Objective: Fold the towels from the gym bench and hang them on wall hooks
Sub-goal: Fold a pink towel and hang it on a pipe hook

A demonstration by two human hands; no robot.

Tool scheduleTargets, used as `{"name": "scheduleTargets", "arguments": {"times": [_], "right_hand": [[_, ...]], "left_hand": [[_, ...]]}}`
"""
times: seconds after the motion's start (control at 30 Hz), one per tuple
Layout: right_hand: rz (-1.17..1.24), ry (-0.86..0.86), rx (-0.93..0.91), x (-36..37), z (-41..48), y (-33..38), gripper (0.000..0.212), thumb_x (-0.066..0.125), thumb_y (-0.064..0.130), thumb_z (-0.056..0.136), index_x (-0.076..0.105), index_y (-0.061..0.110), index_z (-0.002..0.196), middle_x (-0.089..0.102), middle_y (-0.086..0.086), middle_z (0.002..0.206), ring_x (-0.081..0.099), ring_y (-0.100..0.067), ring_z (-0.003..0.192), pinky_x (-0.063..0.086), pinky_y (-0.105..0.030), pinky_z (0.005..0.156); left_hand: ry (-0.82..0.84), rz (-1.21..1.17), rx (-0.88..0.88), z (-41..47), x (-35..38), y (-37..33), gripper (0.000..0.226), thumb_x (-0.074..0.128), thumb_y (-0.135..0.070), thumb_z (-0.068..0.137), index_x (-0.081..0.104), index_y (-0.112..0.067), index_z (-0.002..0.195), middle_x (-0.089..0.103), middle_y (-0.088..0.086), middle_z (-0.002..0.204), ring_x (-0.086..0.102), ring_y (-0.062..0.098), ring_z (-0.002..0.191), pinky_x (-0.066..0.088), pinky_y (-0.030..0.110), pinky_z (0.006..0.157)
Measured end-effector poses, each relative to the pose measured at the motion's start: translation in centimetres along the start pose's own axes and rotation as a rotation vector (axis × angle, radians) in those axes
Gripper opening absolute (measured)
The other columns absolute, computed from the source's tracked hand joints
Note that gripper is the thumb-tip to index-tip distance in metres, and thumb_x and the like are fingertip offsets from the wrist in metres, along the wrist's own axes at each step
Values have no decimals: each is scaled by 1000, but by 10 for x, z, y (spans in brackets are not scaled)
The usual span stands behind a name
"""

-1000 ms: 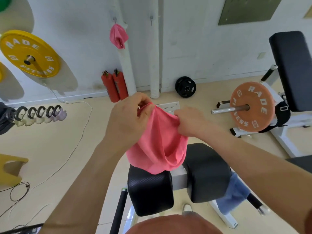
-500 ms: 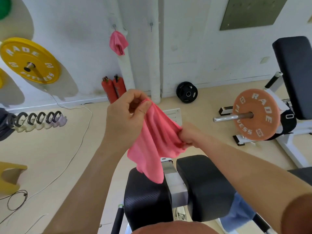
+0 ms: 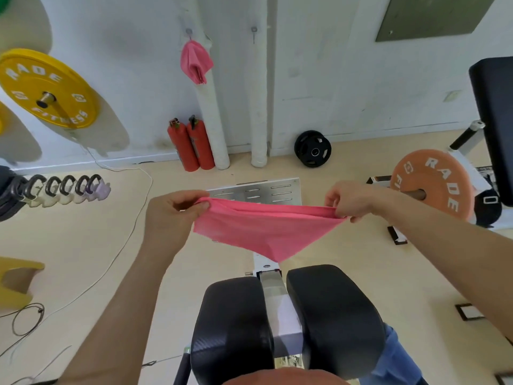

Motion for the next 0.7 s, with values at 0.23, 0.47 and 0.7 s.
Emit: {"name": "scheduleTargets", "arguments": {"times": [0.23,0.47,0.7], "right_hand": [[351,-226,87,-21,15,-25,38,33,-11,85,67,3,96,68,-18,73,66,-22,53,58,-30,52],[1354,-141,127,-9,20,-32,34,30,-11,94,56,10,86,55,-14,84,60,-24,71,57,-24,46],[1072,-543,105,-13,36,-50,33,30,-9,89,58,8,97,51,-9,66,48,-8,35,42,-15,33]], "left_hand": [[89,13,-62,4,20,19,27,76,2,72,74,-24,77,73,-10,74,65,3,71,49,10,66],[101,-127,-150,-1,35,34,23,74,5,74,74,-17,80,72,-4,73,63,4,69,49,12,65],[56,-138,-194,3,55,53,12,74,4,74,71,-6,80,68,8,77,61,10,69,51,16,66]]}}
Point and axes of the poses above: each hand's wrist, its own z-axis towards the middle knuckle, its own x-axis out of the palm, y = z × x, the point moved 9 cm from there along z, towards the middle knuckle
